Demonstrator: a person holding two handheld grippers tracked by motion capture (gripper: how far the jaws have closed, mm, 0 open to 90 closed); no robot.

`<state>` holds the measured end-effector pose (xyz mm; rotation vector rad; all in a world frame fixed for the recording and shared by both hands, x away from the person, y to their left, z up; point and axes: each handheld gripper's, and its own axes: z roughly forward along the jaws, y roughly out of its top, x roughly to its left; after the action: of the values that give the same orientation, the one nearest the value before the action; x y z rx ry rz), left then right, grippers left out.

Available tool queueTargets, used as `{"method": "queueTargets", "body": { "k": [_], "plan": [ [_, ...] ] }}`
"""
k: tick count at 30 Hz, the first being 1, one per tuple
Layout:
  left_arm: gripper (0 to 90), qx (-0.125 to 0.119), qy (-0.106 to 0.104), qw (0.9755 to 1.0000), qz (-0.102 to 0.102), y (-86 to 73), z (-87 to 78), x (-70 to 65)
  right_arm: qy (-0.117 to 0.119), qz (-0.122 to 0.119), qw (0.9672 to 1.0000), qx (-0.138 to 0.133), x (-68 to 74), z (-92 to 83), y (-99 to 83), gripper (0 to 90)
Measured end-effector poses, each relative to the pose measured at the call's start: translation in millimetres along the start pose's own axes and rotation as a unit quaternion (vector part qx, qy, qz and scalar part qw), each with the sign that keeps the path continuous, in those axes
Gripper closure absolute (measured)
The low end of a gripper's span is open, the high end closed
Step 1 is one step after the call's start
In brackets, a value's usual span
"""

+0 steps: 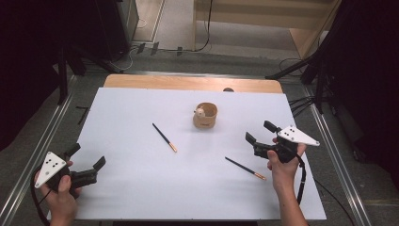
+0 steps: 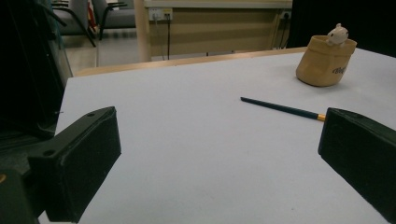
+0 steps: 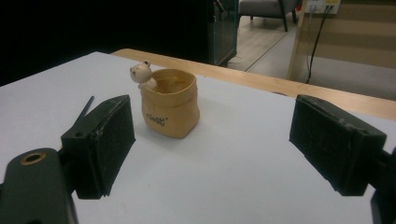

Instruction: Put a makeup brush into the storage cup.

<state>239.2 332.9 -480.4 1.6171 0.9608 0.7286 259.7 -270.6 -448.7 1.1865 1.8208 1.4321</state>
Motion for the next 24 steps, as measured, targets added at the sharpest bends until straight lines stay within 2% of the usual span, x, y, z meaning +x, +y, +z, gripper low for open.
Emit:
{"method": "queueTargets", "body": {
  "k": [1,2,3,5,6,8,9,10,11,12,13,14,15,16,17,18,19,20,21,22,23,24],
  "plan": [
    [0.0,0.001,-0.001,1.0000,0.001,0.1,0.2,-0.1,0.004,-0.004,1.0000,0.003,0.1,0.7,1.3,15.0],
    [0.0,0.001,-0.002,1.0000,0.002,0.1,0.4,-0.3,0.007,-0.013,0.9997,0.019,0.9,2.9,3.0,17.4],
    [0.0,0.001,-0.003,1.0000,0.001,0.0,0.6,-0.8,0.007,-0.013,0.9997,0.019,0.9,2.9,3.0,17.4],
    [0.0,0.002,-0.004,1.0000,0.002,0.1,1.1,-1.1,0.020,-0.025,0.9982,0.051,1.4,6.0,4.5,19.3],
    [0.0,0.001,-0.004,1.0000,0.001,0.2,1.4,-1.1,0.032,-0.030,0.9957,0.082,0.6,9.1,5.7,22.6],
    [0.0,0.001,-0.005,1.0000,0.000,0.4,1.6,-1.1,0.045,-0.034,0.9910,0.121,-0.4,12.5,7.6,24.9],
    [0.0,0.002,-0.005,1.0000,0.002,0.5,1.6,-1.2,0.045,-0.034,0.9910,0.121,-0.4,12.5,7.6,24.9],
    [0.0,0.003,-0.005,1.0000,0.003,0.5,1.6,-1.4,0.051,-0.036,0.9879,0.142,-0.8,14.0,8.3,27.7],
    [0.0,0.003,-0.005,1.0000,0.003,0.4,1.7,-1.6,0.059,-0.041,0.9835,0.166,-1.0,16.1,9.1,29.5],
    [0.0,0.003,-0.005,1.0000,0.004,0.3,1.8,-1.8,0.068,-0.053,0.9752,0.204,-0.5,18.8,9.9,31.9],
    [0.0,0.004,-0.004,1.0000,0.004,0.3,1.9,-1.8,0.068,-0.061,0.9702,0.224,0.8,20.3,10.1,33.4],
    [0.0,0.004,-0.005,1.0000,0.004,0.3,2.0,-1.7,0.068,-0.061,0.9702,0.224,0.8,20.3,10.1,33.4],
    [0.0,0.004,-0.005,1.0000,0.004,0.3,2.1,-1.4,0.065,-0.080,0.9561,0.274,3.3,24.5,10.3,39.8],
    [0.0,0.005,-0.005,1.0000,0.004,0.3,2.2,-1.3,0.065,-0.080,0.9561,0.274,3.3,24.5,10.3,39.8],
    [0.0,0.004,-0.006,1.0000,0.003,0.2,2.4,-1.2,0.068,-0.098,0.9421,0.313,6.5,28.0,9.9,44.0],
    [0.0,0.004,-0.007,1.0000,0.003,0.1,2.4,-1.2,0.071,-0.103,0.9370,0.326,7.4,29.5,9.8,45.5],
    [0.0,0.004,-0.007,1.0000,0.003,0.2,2.3,-1.2,0.069,-0.107,0.9302,0.344,9.2,31.0,9.4,47.5],
    [0.0,0.005,-0.007,1.0000,0.003,0.2,2.3,-1.2,0.069,-0.107,0.9302,0.344,9.2,31.0,9.4,47.5],
    [0.0,0.005,-0.007,1.0000,0.003,0.2,2.4,-1.2,0.068,-0.111,0.9242,0.359,10.4,32.7,8.6,50.6],
    [0.0,0.005,-0.007,1.0000,0.004,0.2,2.4,-1.2,0.071,-0.108,0.9175,0.376,11.5,34.0,7.9,53.9],
    [0.0,0.005,-0.007,1.0000,0.004,0.2,2.4,-1.1,0.074,-0.111,0.9055,0.403,13.3,36.7,5.2,59.4],
    [0.0,0.005,-0.007,1.0000,0.003,0.2,2.4,-1.1,0.074,-0.111,0.9055,0.403,13.3,36.7,5.2,59.4]
  ]
}}
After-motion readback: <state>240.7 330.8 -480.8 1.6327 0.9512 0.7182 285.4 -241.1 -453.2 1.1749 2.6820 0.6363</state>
